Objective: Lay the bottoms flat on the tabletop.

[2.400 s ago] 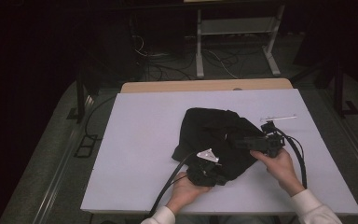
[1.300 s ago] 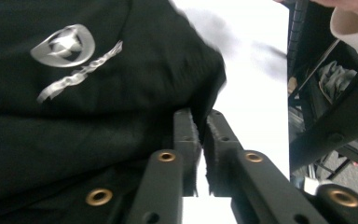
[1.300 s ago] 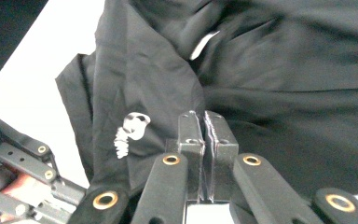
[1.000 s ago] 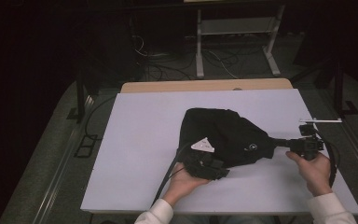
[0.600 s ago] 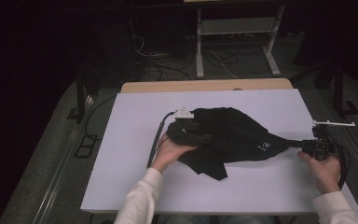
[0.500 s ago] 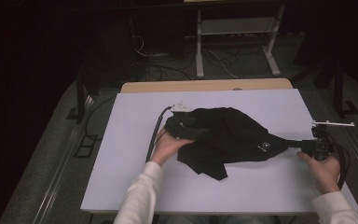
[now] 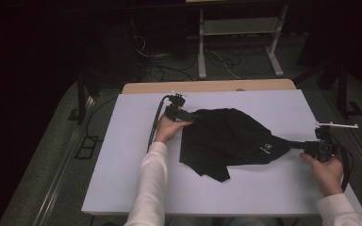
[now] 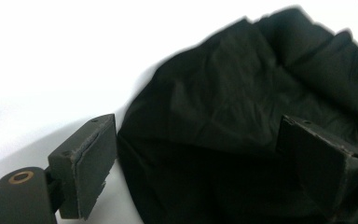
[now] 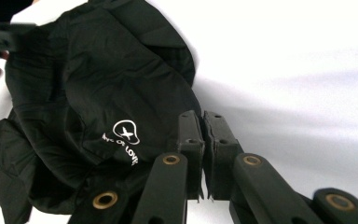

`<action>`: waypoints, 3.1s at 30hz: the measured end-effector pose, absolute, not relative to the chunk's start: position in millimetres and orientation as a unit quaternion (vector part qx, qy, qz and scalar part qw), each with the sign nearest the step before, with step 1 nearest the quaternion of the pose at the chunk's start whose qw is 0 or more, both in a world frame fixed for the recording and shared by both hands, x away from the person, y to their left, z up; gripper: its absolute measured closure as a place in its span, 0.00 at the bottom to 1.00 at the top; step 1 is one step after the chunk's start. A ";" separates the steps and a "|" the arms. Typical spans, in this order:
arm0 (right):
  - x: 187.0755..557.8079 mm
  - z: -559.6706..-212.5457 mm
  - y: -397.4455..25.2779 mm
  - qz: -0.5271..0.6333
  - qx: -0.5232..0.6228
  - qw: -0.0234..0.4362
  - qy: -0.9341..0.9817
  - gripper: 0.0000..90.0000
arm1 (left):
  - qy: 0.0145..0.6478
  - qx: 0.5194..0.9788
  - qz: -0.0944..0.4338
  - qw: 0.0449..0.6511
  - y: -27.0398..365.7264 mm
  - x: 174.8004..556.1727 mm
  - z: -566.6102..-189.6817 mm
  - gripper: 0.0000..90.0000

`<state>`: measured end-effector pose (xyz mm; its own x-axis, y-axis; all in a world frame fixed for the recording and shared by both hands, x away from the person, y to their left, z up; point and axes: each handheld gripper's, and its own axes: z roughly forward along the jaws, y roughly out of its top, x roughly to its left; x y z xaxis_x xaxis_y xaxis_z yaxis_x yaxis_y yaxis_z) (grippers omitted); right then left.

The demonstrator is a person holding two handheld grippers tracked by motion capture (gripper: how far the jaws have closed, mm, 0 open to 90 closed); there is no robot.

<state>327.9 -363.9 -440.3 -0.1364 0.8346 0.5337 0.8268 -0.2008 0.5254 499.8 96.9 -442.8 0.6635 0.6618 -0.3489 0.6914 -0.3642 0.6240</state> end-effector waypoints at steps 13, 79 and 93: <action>333.5 -436.8 -358.1 0.427 0.638 -0.002 0.641 0.95 | 0.373 0.864 -0.045 0.335 100.7 483.1 -432.2 0.96; 384.2 -453.9 -345.8 0.439 0.630 -0.025 0.640 0.95 | 0.330 0.860 0.001 0.390 60.3 460.1 -406.7 0.63; 383.6 -453.1 -347.2 0.444 0.629 -0.024 0.638 0.95 | 0.286 0.904 0.050 0.314 46.0 457.0 -434.8 0.68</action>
<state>383.6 -347.2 -453.1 -0.2078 0.7817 0.5881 0.8236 -0.1846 0.5363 457.0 46.0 -434.8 0.8317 0.5478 -0.0902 0.4855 -0.6388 0.5968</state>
